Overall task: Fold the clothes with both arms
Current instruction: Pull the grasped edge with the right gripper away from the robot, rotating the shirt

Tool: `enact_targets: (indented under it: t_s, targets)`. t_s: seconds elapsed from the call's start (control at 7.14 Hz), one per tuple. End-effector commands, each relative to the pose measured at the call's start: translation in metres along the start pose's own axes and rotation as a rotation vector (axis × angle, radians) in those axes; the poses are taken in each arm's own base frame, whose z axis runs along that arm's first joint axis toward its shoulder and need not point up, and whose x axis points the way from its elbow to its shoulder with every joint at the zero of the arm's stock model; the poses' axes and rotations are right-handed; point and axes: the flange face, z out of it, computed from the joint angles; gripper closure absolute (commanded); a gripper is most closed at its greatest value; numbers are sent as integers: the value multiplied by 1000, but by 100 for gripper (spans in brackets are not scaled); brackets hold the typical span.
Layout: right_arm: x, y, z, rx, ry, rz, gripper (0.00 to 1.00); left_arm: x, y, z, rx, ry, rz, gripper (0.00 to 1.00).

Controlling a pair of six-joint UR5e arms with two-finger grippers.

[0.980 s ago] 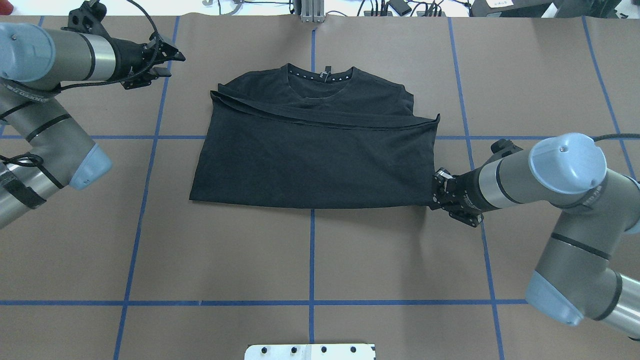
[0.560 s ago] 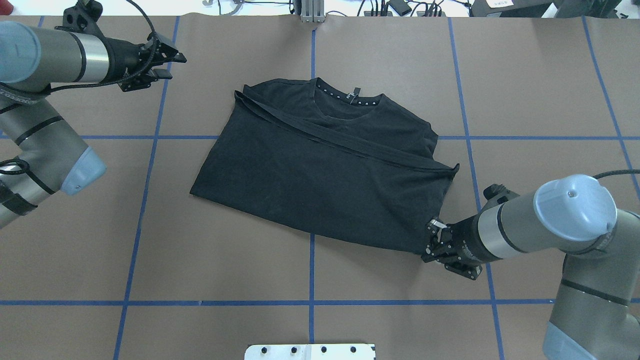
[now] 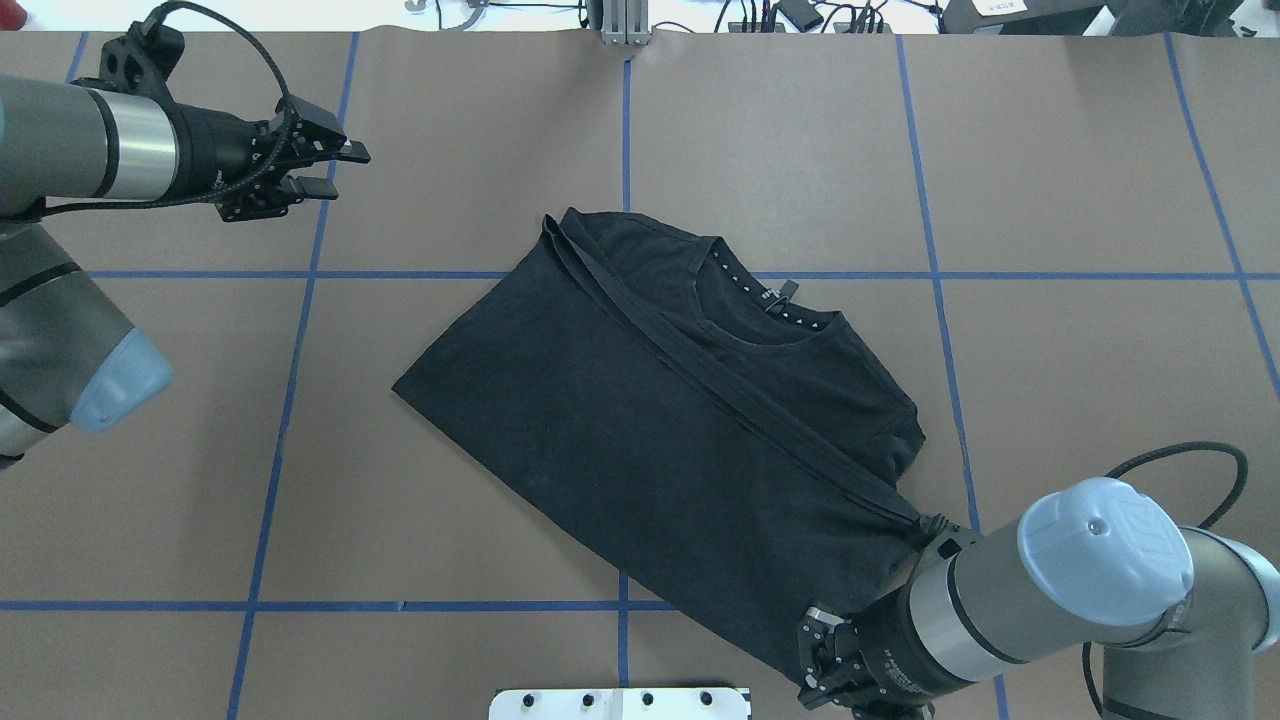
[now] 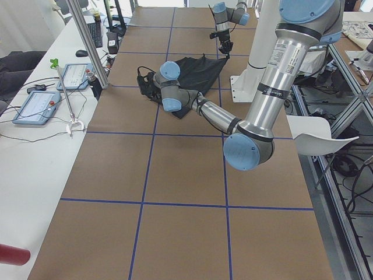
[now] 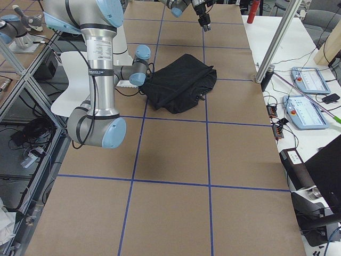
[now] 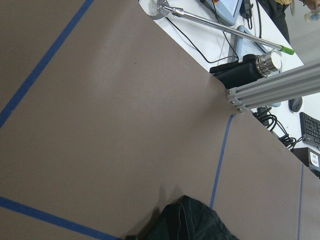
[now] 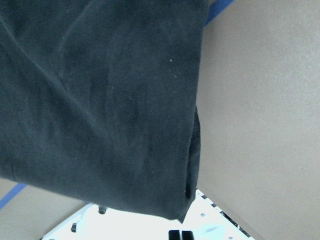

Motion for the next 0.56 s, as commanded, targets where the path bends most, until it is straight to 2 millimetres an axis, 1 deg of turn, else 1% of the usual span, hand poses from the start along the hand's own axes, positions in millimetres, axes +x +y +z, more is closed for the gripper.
enact_targets:
  t_s: [0.0, 0.14, 0.28, 0.42]
  targets:
    - [-7, -5, -10, 5, -23, 7, 0, -11, 26, 6, -38, -33, -2, 35]
    - [-20, -15, -28, 21, -68, 18, 0, -22, 36, 9, -36, -87, -16, 35]
    - [-38, -26, -48, 34, -116, 30, 0, -23, 53, 23, -14, -145, -22, 35]
    - [-48, -48, -63, 78, -152, 46, 0, -25, 81, 49, 29, -241, -18, 35]
